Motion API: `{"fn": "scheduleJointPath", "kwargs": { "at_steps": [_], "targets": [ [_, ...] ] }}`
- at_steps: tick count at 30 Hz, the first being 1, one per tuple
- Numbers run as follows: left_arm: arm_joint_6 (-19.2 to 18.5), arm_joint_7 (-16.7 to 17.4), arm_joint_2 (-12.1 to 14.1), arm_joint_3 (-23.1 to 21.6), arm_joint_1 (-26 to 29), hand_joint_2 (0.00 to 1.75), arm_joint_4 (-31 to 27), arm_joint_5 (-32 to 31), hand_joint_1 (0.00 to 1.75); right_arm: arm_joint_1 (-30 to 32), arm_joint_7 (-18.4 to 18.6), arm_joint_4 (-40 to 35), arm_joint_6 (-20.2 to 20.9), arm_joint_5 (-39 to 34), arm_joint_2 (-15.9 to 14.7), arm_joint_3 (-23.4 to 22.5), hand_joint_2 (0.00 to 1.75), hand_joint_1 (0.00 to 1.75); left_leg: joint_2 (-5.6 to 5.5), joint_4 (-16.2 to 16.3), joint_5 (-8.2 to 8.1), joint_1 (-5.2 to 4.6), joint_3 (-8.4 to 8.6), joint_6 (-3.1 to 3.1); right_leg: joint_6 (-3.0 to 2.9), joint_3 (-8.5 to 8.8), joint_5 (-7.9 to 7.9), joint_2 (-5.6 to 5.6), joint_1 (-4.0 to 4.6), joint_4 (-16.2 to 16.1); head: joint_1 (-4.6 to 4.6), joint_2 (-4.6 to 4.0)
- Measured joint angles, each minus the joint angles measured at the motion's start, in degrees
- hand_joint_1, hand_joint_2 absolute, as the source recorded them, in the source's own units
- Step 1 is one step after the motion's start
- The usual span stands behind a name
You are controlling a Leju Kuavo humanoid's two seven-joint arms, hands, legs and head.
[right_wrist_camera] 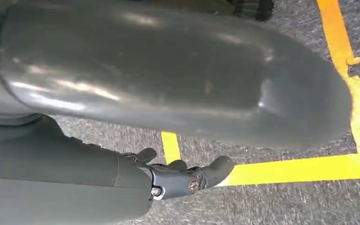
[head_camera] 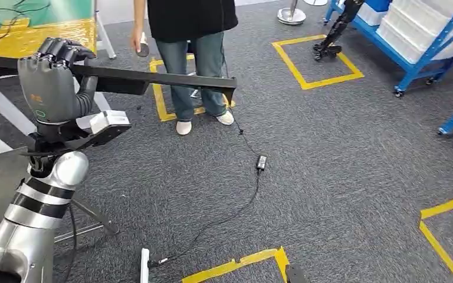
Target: Take the parts from the cabinet and place them on the table.
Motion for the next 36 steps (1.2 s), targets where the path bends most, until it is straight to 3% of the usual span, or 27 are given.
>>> {"fn": "scheduleJointPath", "kwargs": {
  "at_steps": [1,2,3,4,6,7,8,9,10,11,12,13,16,17,19,20,22,23,24,26,27,28,31,32,34,35,36],
  "targets": [
    [0.1,0.1,0.0,-0.1,0.2,1.75,0.1,0.1,1.75,0.0,-0.2,0.0,0.0,0.0,0.0,0.0,0.0,0.0,-0.78,-0.2,0.29,0.07,-0.16,-0.44,-0.33,0.11,0.29,-0.8,-0.02,-0.2,0.07,0.0],
    [0.2,0.2,0.0,-0.2,0.4,1.75,0.3,0.2,1.75,0.0,-0.4,0.0,-0.1,0.0,0.1,-0.1,0.0,0.0,-0.2,0.4,0.04,0.21,-0.56,-0.44,-0.82,0.26,0.79,-1.82,-0.89,-1.0,-0.06,0.0],
    [0.5,0.2,-0.1,-0.3,0.5,1.75,0.4,0.3,1.75,0.0,-0.6,0.0,-0.1,-0.1,0.1,-0.1,0.0,0.0,3.9,1.7,-1.29,-0.46,-1.18,-0.48,-0.87,0.42,0.87,-2.42,-0.55,-1.2,-0.15,0.0],
    [0.5,0.2,-0.4,-0.5,0.4,1.75,0.6,0.3,1.75,0.3,-0.7,0.0,0.0,-0.1,0.1,-0.1,0.0,0.0,6.61,5.3,-3.9,-0.46,-2.72,-0.63,-1.09,0.46,0.93,-3.25,-0.41,-1.2,-0.5,0.0],
    [0.5,0.2,-0.8,-1.0,0.5,1.75,1.0,0.3,1.75,0.9,-0.7,0.0,0.3,-0.2,0.1,-0.2,0.0,0.0,8.38,14.3,-8.08,-0.24,-6.58,-0.96,-1.21,0.45,0.84,-4.96,-0.15,-1.2,-0.44,0.0],
    [0.5,0.2,-0.8,-1.2,0.8,1.75,1.2,0.3,1.75,1.1,-0.7,0.0,0.4,-0.2,0.0,-0.2,0.0,0.0,8.6,17.3,-8.83,-0.12,-7.85,-1.19,-1.24,0.4,0.81,-5.89,-0.16,-1.2,-0.52,0.0],
    [0.5,0.2,-0.8,-1.3,1.0,1.75,1.5,0.3,1.75,1.3,-0.7,0.1,0.5,-0.2,0.0,-0.2,0.0,0.0,8.82,17.4,-8.35,0.01,-7.7,-1.37,-1.24,0.4,0.78,-6.68,-0.19,-1.2,-0.57,0.0],
    [0.5,0.2,-0.8,-1.4,1.0,1.75,1.6,0.3,1.75,1.4,-0.7,0.1,0.5,-0.3,0.0,-0.2,0.0,0.0,9.11,14.9,-6.77,0.21,-6.17,-1.49,-1.27,0.41,0.73,-7.48,-0.23,-1.1,-0.57,0.0],
    [0.5,0.2,-0.8,-1.5,0.9,1.75,1.7,0.4,1.75,1.3,-0.7,0.1,0.5,-0.3,0.2,-0.2,0.0,0.0,9.76,9.7,-4.45,0.32,-3.22,-1.59,-1.25,0.47,0.65,-8.3,-0.29,-1.1,-0.55,0.0],
    [0.5,0.2,-0.9,-1.6,0.8,1.75,1.7,0.4,1.75,1.3,-0.7,0.1,0.5,-0.3,0.2,-0.3,0.0,0.0,11.14,4.7,-2.56,0.35,-0.25,-1.64,-0.94,0.57,0.4,-8.96,-0.35,-1.0,-0.57,0.0],
    [0.5,0.1,-1.0,-1.7,0.4,1.75,1.8,0.4,1.75,1.3,-0.7,0.1,0.6,-0.3,0.2,-0.3,0.0,0.0,14.45,1.1,-2.65,-0.01,1.64,-1.79,-0.51,0.58,0.12,-9.53,0.19,-0.7,-0.66,0.0],
    [0.5,0.0,-1.2,-1.8,0.2,1.75,1.9,0.4,1.75,1.2,-0.7,0.1,0.7,-0.3,0.3,-0.3,0.0,0.0,13.28,1.0,-2.39,-0.18,1.78,-0.99,-0.14,0.43,-0.12,-10.11,0.54,-0.5,-0.72,0.0],
    [0.5,-0.1,-1.3,-1.9,0.0,1.75,2.3,0.7,1.75,1.0,-0.6,0.1,1.0,-0.3,0.2,-0.4,0.0,0.0,10.96,0.9,-2.18,-0.65,1.21,0.17,0.1,0.72,-0.13,-11.95,0.41,-0.7,-0.37,0.0],
    [0.5,-0.1,-1.4,-1.9,-0.2,1.75,2.4,0.7,1.75,0.8,-0.5,0.0,1.1,-0.2,0.2,-0.4,0.0,0.0,10.2,0.6,-1.81,-0.21,1.36,0.77,0.51,0.33,-0.53,-11.9,0.21,-0.4,-0.26,0.0],
    [0.5,-0.3,-1.6,-1.9,-0.5,1.75,2.5,0.7,1.75,0.6,-0.4,0.1,1.2,0.0,0.2,-0.4,0.0,0.0,9.16,0.6,-1.55,0.04,1.18,1.43,0.52,-1.61,-3.11,-6.22,-0.27,4.1,-0.16,0.0],
    [0.5,-0.4,-1.8,-2.0,-0.5,1.75,2.6,0.7,1.75,0.6,-0.3,0.1,1.3,0.1,0.2,-0.4,0.0,0.0,8.42,0.6,-1.48,0.06,1.05,1.64,0.3,-3.91,-5.17,-4.91,-0.27,9.0,0.02,0.0],
    [0.5,-0.5,-2.1,-2.3,-0.5,1.75,2.9,0.7,1.75,0.7,-0.1,0.1,1.3,0.1,0.2,-0.4,0.0,0.0,6.66,0.6,-1.33,0.0,0.79,1.85,0.27,-8.22,-7.85,-4.33,-0.27,17.5,0.02,0.0],
    [0.5,-0.5,-2.1,-2.4,-0.6,1.75,3.1,0.7,1.75,0.7,-0.1,0.1,1.3,0.1,0.2,-0.4,0.0,0.0,5.81,0.6,-1.27,-0.01,0.72,1.89,0.55,-8.83,-7.69,-4.25,-0.27,18.3,0.0,0.0],
    [0.5,-0.6,-2.1,-2.4,-0.6,1.75,3.3,0.7,1.75,0.7,-0.1,0.1,1.3,0.1,0.2,-0.4,0.0,0.0,4.94,0.6,-1.19,0.0,0.72,1.88,0.87,-7.89,-6.5,-4.16,-0.28,16.1,0.04,0.0],
    [0.5,-0.6,-2.2,-2.6,-0.8,1.75,3.4,0.7,1.75,0.6,-0.1,0.1,1.3,0.1,0.1,-0.4,0.0,0.0,3.31,0.6,-1.01,0.12,0.73,1.61,1.48,-3.16,-2.52,-3.06,-0.48,6.5,0.02,0.0],
    [0.5,-0.7,-2.3,-2.6,-1.0,1.75,3.4,0.8,1.75,0.5,-0.1,0.1,1.2,0.1,0.0,-0.4,0.0,0.0,2.58,0.6,-0.86,0.27,0.66,1.38,1.55,-0.51,-0.89,-0.31,-0.76,1.3,0.02,0.0],
    [0.5,-0.7,-2.3,-2.6,-1.2,1.75,3.5,0.9,1.75,0.5,-0.1,0.1,1.2,0.1,0.0,-0.4,0.0,0.0,1.79,0.7,-0.75,-0.11,0.37,1.05,1.19,0.14,-0.74,1.43,-0.52,-0.1,0.04,0.0],
    [0.5,-0.7,-2.4,-2.7,-1.3,1.75,3.8,1.2,1.75,0.4,0.0,0.1,1.2,0.1,-0.1,-0.4,0.0,0.0,0.21,0.0,0.07,0.3,0.06,-0.14,0.59,0.46,-0.31,-0.66,-0.1,0.0,-0.04,0.0],
    [0.5,-0.7,-2.2,-2.6,-1.3,1.75,3.9,1.4,1.75,0.3,0.0,0.1,1.2,0.1,0.0,-0.4,0.0,0.0,-0.64,0.0,0.32,0.22,-0.19,-0.53,0.0,0.51,0.09,-1.56,-0.56,-0.5,0.0,0.0],
    [0.5,-0.7,-2.2,-2.8,-1.6,1.75,4.0,1.5,1.75,0.3,0.0,0.1,1.2,0.1,0.1,-0.4,0.0,0.0,5.67,3.5,-2.75,-0.29,-1.77,-0.61,-0.72,0.56,0.38,-3.13,-0.7,-0.8,-0.61,0.0],
    [0.5,-0.8,-2.3,-2.9,-1.7,1.75,4.1,1.5,1.75,0.5,0.0,0.1,1.2,0.1,0.1,-0.4,0.0,0.0,7.5,7.6,-5.07,-0.26,-3.46,-0.81,-0.88,0.58,0.26,-3.83,-0.5,-0.8,-0.83,0.0],
    [0.5,-0.9,-2.4,-3.1,-1.7,1.75,4.3,1.5,1.75,0.6,0.1,0.1,1.2,0.1,0.1,-0.4,0.0,0.0,8.42,12.6,-7.31,-0.2,-5.6,-0.94,-0.95,0.59,0.21,-4.78,-0.37,-0.8,-0.68,0.0]
  ]
}}
